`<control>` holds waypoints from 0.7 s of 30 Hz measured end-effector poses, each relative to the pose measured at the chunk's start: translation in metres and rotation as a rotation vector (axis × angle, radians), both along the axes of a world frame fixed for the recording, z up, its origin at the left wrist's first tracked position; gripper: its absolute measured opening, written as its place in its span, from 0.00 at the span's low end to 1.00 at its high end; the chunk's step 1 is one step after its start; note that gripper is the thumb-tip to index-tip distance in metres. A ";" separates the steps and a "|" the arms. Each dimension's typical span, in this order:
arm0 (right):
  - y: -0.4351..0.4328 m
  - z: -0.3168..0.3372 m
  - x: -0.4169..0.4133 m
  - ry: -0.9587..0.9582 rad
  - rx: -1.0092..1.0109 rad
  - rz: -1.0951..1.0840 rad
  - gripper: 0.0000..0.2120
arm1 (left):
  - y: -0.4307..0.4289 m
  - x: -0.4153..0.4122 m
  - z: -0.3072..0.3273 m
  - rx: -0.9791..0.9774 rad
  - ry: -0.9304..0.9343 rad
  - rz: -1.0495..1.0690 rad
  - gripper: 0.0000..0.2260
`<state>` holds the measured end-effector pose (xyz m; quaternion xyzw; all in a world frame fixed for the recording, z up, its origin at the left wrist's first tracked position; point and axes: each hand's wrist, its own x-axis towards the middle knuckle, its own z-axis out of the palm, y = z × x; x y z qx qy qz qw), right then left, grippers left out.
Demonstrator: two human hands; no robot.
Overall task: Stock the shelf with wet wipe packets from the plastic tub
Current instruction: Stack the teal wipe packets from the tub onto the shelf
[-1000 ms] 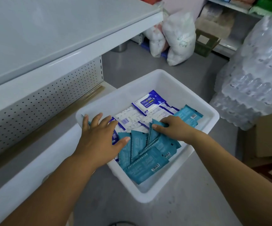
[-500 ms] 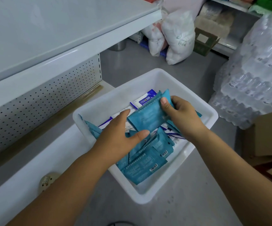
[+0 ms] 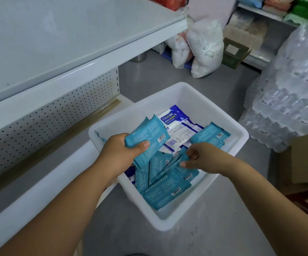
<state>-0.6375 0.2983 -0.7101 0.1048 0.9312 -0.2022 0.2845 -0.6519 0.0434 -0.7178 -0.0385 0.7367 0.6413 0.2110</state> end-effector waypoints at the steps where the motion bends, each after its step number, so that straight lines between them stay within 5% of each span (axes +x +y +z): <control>1: -0.001 -0.003 0.002 -0.015 0.004 0.020 0.19 | 0.000 0.000 0.001 0.018 -0.014 0.005 0.10; 7: 0.002 0.006 0.001 0.145 -0.201 0.005 0.15 | -0.007 0.001 0.016 0.079 -0.001 0.044 0.07; 13: -0.008 0.049 -0.012 0.538 -0.633 -0.237 0.06 | -0.018 -0.001 0.055 0.215 0.113 0.218 0.10; 21: -0.080 0.118 -0.044 0.681 -1.164 -0.530 0.08 | -0.057 -0.004 0.132 0.433 0.317 0.540 0.06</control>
